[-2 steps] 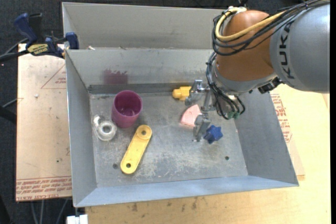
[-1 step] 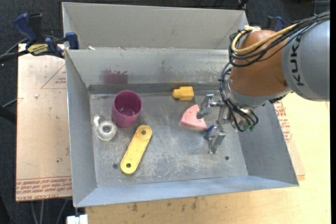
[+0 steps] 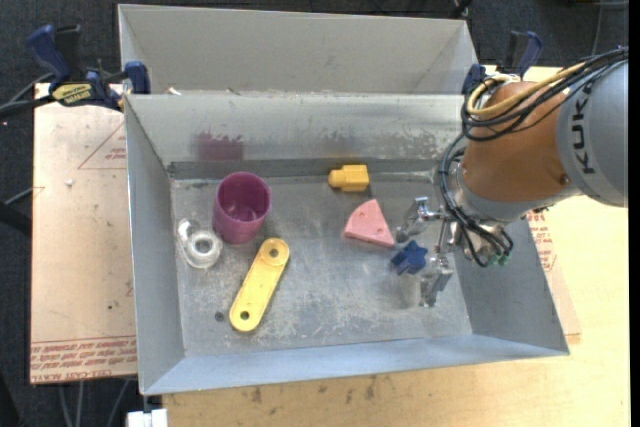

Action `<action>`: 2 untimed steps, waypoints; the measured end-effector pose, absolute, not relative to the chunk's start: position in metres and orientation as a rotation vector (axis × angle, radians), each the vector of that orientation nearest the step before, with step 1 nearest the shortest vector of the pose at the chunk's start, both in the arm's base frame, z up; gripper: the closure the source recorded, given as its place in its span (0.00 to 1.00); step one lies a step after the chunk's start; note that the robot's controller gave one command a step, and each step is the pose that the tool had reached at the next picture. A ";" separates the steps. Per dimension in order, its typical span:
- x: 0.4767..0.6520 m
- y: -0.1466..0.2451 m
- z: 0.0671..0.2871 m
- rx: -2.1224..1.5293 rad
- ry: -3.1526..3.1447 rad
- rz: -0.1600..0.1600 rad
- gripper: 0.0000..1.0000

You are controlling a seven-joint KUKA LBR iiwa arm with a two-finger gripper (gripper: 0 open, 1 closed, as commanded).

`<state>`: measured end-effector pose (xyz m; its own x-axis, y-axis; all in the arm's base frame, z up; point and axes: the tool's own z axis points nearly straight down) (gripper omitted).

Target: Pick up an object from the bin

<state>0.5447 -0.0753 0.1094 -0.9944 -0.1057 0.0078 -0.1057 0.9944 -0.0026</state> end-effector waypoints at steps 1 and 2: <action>0.587 -0.096 0.080 -0.095 -3.150 -0.002 1.00; 0.587 -0.096 0.080 -0.096 -3.150 -0.002 1.00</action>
Offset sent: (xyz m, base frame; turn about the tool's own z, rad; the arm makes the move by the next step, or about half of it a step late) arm 0.0000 0.0000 0.0000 0.0000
